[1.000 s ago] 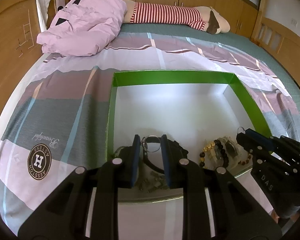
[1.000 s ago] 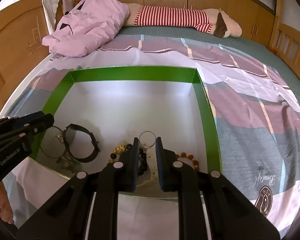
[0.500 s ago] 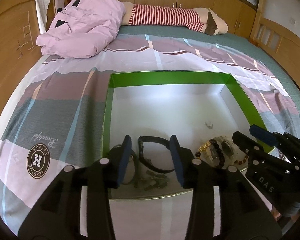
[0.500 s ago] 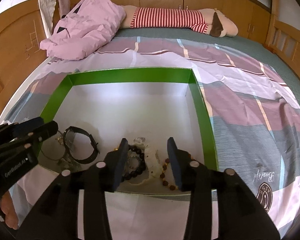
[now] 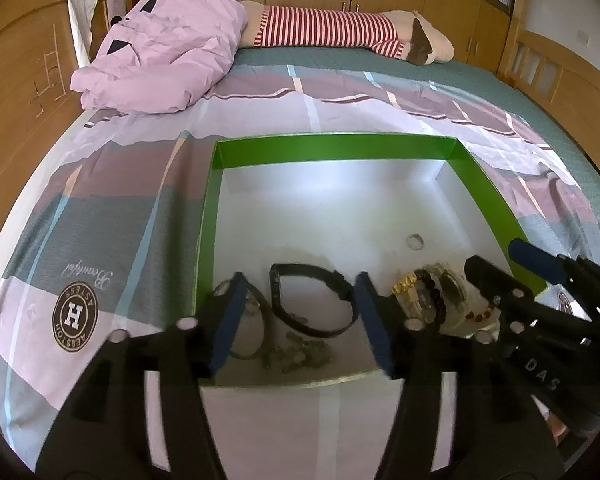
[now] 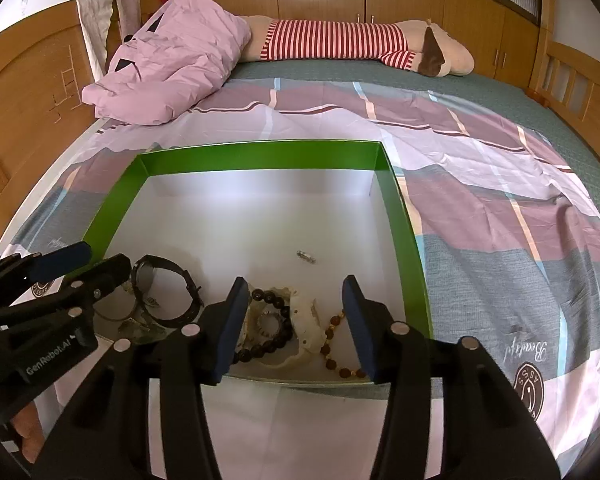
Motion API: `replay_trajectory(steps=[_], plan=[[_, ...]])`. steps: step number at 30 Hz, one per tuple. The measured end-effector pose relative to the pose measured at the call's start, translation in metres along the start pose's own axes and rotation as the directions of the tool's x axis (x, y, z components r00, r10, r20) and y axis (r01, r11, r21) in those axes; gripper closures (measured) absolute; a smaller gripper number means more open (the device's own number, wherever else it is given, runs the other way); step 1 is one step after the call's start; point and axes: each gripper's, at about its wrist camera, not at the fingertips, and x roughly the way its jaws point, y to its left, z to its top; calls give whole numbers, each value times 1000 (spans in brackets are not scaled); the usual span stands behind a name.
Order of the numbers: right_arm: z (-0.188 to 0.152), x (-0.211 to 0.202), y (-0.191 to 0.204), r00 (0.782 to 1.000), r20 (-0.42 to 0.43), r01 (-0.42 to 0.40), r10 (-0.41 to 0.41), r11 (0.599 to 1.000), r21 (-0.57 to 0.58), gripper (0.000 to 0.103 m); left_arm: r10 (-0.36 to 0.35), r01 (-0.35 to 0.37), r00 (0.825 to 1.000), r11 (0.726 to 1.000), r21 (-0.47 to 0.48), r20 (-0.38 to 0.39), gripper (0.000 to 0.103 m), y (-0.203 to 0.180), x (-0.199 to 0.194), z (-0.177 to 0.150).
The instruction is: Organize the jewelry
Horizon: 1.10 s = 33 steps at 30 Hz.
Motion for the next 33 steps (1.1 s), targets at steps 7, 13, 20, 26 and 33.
replay_trajectory(steps=[7, 13, 20, 26, 33], plan=[[-16, -46, -9, 993, 115, -16, 15, 1000, 7, 24, -9, 11, 999, 999, -39, 48, 23, -5, -41, -46], [-63, -78, -36, 984, 167, -72, 59, 995, 75, 10, 72, -72, 997, 993, 96, 1, 19, -28, -9, -109], [-103, -21, -34, 1000, -18, 25, -25, 999, 27, 10, 114, -115, 993, 993, -28, -42, 2, 0, 22, -113], [-105, 13, -22, 998, -62, 31, -29, 999, 23, 5, 128, -131, 990, 990, -45, -65, 2, 7, 27, -110], [-102, 21, -12, 994, -90, 53, -56, 998, -25, 1, 115, -119, 991, 991, -55, -65, 2, 9, 27, -110]])
